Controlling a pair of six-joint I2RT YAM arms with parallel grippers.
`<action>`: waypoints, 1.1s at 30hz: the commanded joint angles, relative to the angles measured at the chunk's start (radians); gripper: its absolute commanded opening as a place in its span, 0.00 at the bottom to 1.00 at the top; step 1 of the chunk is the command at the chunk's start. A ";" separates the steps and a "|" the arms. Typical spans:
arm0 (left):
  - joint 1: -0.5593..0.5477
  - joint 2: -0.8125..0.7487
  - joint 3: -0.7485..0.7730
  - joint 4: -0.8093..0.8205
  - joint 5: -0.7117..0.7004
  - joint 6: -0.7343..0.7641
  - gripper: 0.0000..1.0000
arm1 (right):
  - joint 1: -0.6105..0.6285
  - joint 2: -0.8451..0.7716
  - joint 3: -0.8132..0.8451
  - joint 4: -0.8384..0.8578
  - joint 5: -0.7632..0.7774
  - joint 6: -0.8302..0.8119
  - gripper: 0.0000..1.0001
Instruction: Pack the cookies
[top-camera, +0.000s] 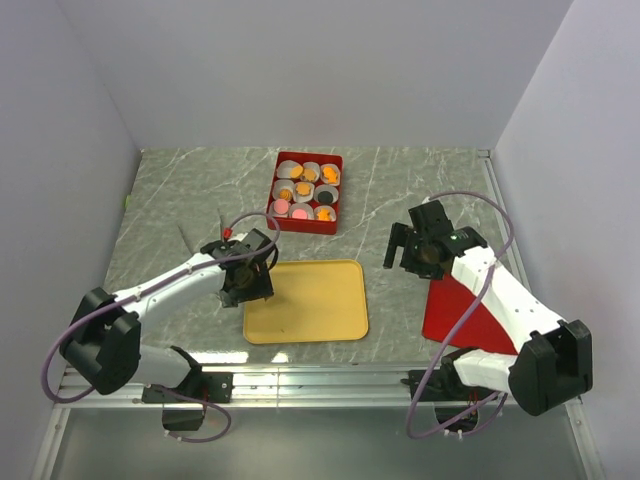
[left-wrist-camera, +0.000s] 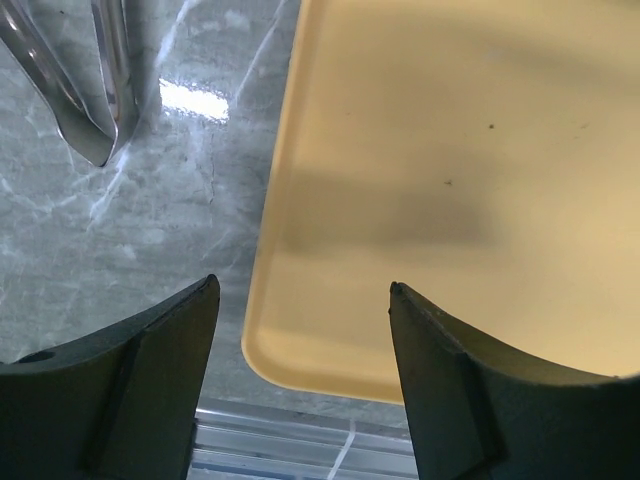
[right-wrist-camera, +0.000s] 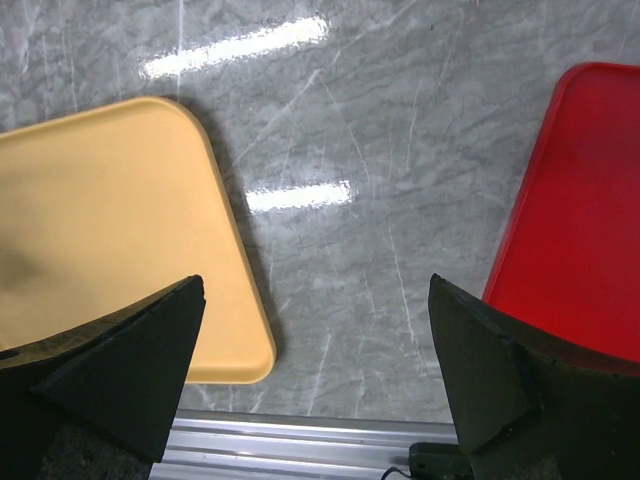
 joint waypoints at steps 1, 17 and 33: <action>-0.004 -0.060 0.041 0.013 -0.009 0.001 0.75 | -0.004 -0.041 -0.006 -0.012 0.035 0.009 0.99; -0.019 -0.101 0.047 0.023 0.036 0.019 0.70 | -0.240 0.268 -0.061 0.006 0.097 0.098 0.98; -0.018 -0.098 0.073 0.001 0.017 0.031 0.70 | -0.277 0.423 -0.130 0.154 -0.007 0.121 0.22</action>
